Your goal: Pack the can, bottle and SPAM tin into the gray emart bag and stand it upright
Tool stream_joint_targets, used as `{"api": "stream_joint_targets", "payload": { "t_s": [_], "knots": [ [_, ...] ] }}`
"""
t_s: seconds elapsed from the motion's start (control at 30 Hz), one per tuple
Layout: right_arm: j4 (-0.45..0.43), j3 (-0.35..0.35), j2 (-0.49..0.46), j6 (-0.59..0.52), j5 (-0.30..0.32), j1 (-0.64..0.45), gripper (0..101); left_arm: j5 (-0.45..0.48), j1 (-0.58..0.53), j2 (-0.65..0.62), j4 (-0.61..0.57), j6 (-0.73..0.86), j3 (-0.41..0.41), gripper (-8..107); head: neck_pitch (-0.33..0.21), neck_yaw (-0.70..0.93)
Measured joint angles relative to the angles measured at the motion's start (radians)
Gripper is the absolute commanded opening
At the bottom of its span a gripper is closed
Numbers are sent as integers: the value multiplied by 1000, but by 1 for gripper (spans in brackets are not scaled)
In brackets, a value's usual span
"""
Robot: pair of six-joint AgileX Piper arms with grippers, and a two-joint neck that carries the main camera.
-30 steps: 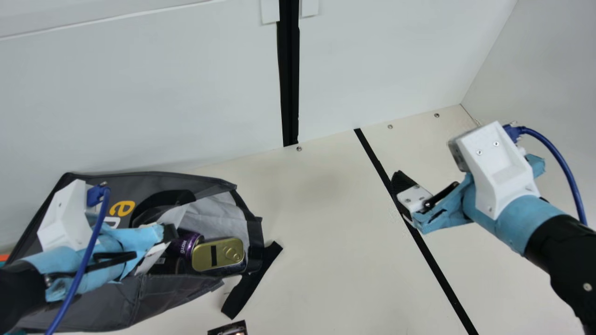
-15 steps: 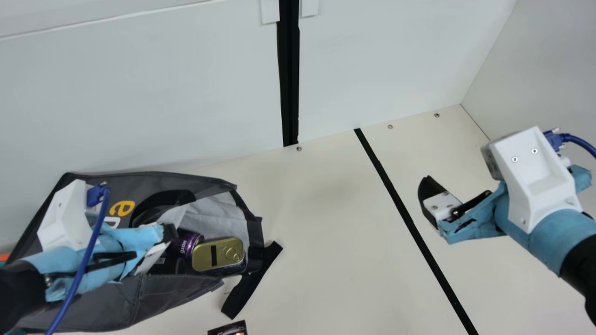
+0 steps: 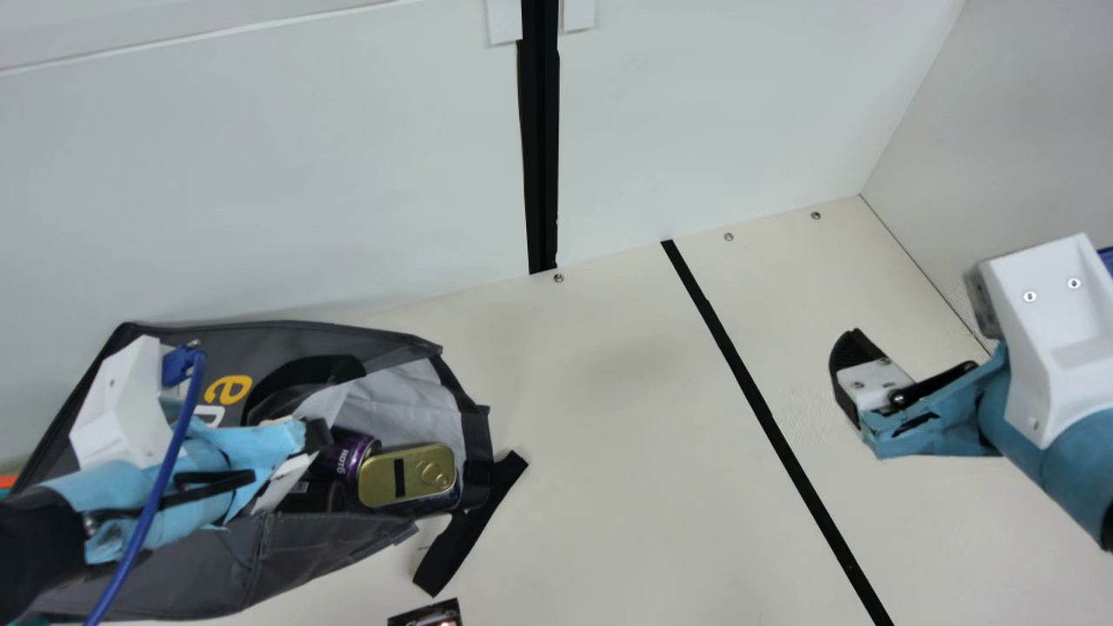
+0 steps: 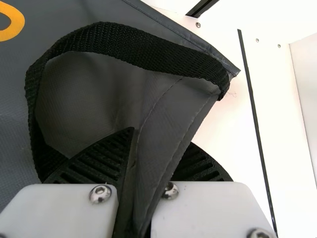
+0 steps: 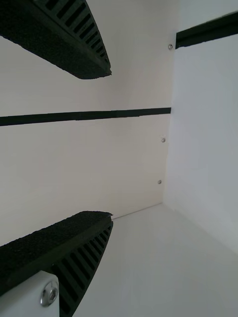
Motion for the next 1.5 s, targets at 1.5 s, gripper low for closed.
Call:
{"api": "stream_joint_targets", "payload": {
  "t_s": [1.5],
  "knots": [
    [-427,-197,-40,400,277,107,95,0,0,0,0,0,0,-8,0,2]
  ]
}}
